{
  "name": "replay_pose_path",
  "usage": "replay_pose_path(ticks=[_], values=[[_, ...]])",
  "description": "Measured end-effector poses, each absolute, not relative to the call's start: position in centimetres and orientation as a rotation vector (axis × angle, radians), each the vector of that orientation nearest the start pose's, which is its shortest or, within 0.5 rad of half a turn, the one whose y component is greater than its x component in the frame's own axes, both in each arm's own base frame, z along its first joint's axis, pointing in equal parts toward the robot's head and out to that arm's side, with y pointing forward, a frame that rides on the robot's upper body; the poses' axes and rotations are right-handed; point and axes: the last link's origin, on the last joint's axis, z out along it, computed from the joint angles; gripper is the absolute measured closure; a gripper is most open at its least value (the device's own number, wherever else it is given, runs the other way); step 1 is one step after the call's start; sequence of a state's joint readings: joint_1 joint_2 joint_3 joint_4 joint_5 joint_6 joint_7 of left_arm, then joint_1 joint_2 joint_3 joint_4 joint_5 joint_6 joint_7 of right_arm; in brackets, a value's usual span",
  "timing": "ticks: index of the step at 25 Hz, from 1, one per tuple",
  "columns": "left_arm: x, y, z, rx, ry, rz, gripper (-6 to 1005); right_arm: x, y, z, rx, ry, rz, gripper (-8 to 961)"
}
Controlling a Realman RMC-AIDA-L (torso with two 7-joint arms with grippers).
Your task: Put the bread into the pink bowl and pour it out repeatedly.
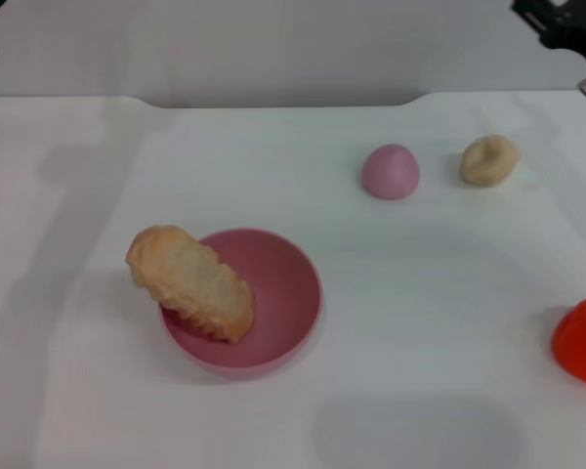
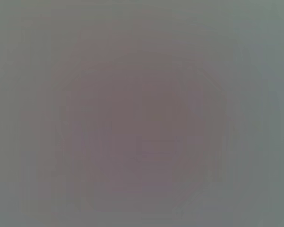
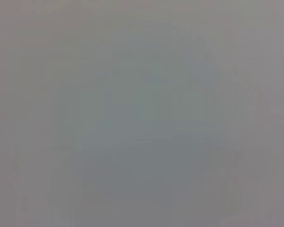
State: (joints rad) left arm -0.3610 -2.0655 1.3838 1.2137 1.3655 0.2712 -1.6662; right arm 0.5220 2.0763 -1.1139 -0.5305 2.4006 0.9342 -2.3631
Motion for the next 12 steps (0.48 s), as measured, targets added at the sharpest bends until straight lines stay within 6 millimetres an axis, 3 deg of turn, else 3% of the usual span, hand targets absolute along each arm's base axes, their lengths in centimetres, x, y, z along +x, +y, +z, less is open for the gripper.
replay_pose_path(ticks=[8, 12], values=[[-22.1, 43.0, 8.0, -1.706, -0.711, -0.856, 173, 27.2, 41.2, 5.7, -1.648, 0.505, 0.915, 252], [-25.0, 41.1, 8.6, -1.552, -0.589, -1.213, 173, 27.5, 41.2, 6.1, -1.633, 0.483, 0.892, 252]])
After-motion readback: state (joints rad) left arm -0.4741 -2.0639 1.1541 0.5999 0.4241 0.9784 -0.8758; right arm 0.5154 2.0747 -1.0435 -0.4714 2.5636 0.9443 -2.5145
